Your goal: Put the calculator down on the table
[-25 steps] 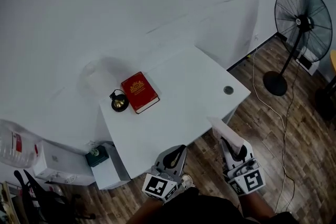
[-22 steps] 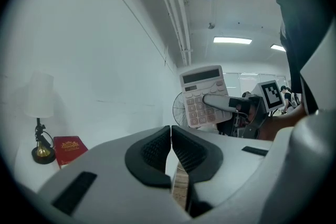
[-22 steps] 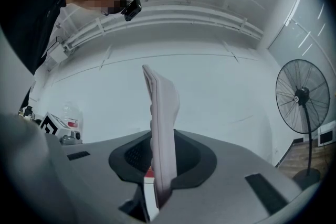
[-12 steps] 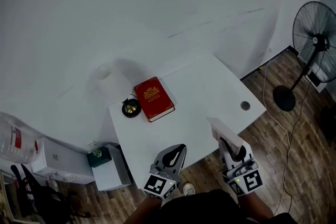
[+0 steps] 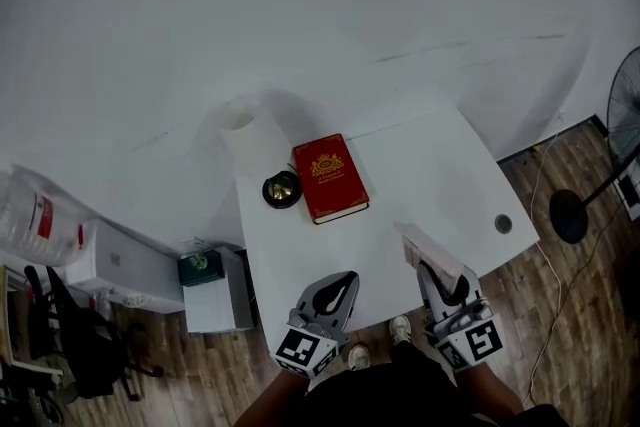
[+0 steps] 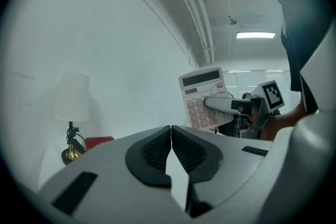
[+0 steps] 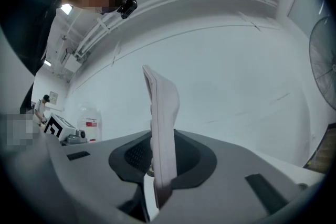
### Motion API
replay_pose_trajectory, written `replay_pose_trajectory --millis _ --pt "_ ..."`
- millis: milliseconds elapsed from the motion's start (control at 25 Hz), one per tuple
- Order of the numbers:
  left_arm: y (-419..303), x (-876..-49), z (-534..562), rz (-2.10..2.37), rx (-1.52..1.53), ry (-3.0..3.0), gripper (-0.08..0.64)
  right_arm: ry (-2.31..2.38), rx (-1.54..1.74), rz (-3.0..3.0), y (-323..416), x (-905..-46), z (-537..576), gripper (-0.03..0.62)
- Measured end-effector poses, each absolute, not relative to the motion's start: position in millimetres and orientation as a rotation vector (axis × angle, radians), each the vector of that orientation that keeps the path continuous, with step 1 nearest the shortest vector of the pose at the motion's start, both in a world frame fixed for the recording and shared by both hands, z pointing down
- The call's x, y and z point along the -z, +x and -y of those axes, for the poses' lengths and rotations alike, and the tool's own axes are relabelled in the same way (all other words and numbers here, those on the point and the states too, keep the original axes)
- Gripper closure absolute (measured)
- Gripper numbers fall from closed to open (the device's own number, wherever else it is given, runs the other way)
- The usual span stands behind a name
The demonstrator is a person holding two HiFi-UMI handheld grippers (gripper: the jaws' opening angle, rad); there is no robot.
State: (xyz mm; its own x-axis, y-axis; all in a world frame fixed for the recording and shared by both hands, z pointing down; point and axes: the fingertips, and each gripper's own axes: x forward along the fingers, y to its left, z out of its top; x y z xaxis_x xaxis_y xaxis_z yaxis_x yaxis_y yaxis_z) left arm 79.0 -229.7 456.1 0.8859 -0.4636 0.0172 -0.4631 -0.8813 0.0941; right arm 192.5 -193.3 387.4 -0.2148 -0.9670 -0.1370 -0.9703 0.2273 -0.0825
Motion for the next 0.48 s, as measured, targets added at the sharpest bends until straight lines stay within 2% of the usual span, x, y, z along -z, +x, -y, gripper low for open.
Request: replay_pose_trajectory --millis 480 --pt "67.7 -469.0 261.2 0.959 -0.050 2.860 0.540 -1.613 0.169 -2.548 182.4 -422.4 259.3 0.497"
